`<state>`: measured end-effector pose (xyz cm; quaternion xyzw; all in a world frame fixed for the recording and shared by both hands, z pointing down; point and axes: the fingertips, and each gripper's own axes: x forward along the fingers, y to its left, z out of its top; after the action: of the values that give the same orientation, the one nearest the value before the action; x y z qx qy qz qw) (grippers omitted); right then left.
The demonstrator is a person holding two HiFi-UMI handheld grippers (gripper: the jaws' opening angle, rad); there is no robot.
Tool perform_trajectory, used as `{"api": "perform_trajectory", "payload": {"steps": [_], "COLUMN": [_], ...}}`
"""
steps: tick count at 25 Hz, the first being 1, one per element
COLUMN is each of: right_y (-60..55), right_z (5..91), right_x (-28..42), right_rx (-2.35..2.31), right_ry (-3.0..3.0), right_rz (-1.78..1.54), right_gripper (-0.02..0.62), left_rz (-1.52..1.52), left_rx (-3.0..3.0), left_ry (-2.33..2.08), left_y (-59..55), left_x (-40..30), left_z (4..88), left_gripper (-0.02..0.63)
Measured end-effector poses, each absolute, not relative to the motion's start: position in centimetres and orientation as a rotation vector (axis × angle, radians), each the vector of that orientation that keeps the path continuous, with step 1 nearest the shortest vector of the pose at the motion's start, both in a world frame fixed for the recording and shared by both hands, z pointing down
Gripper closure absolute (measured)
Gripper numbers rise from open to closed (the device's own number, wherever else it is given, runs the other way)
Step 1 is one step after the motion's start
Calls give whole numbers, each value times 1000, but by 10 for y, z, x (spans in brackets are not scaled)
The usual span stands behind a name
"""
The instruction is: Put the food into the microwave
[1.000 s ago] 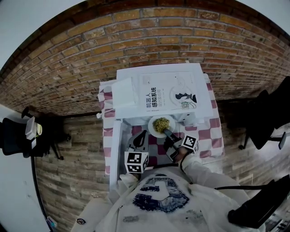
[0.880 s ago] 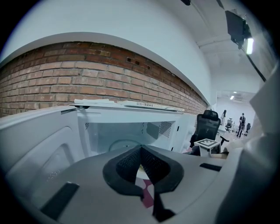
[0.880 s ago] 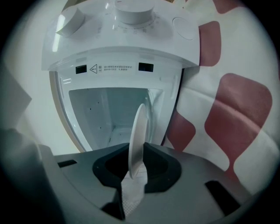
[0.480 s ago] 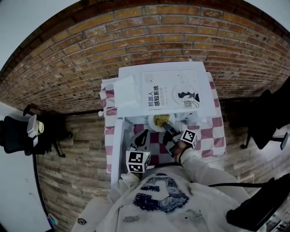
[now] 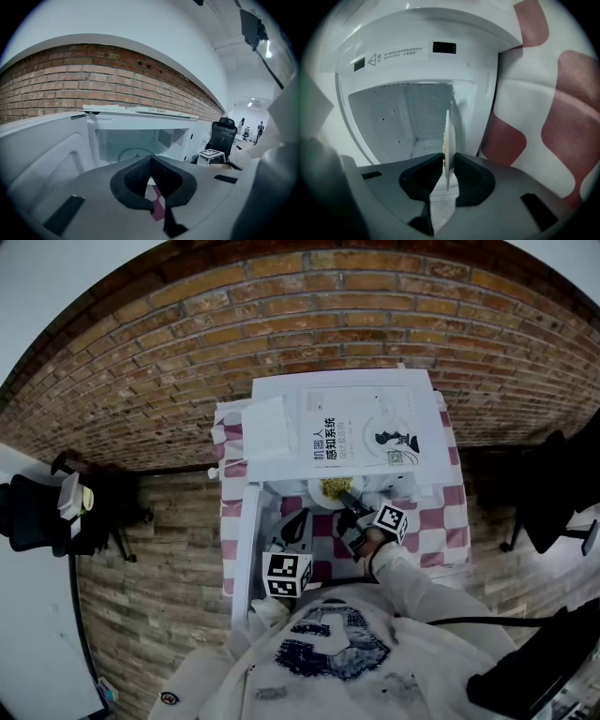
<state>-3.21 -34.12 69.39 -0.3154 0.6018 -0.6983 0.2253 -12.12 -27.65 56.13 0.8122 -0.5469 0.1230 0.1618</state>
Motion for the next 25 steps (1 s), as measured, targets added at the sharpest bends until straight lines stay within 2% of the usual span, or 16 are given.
{"api": "perform_trajectory", "payload": {"steps": [25], "right_y": [-355], "right_z": [702], "right_x": [-34], "right_rx": [-897], "right_ry": [1600], "right_rz": [-1926], "right_gripper": [512], "left_rz": [347], "left_rx": [2295], "left_ry": [-1536], "left_y": [-275], "left_x": [-124], "left_z": [566], "left_gripper": [598]}}
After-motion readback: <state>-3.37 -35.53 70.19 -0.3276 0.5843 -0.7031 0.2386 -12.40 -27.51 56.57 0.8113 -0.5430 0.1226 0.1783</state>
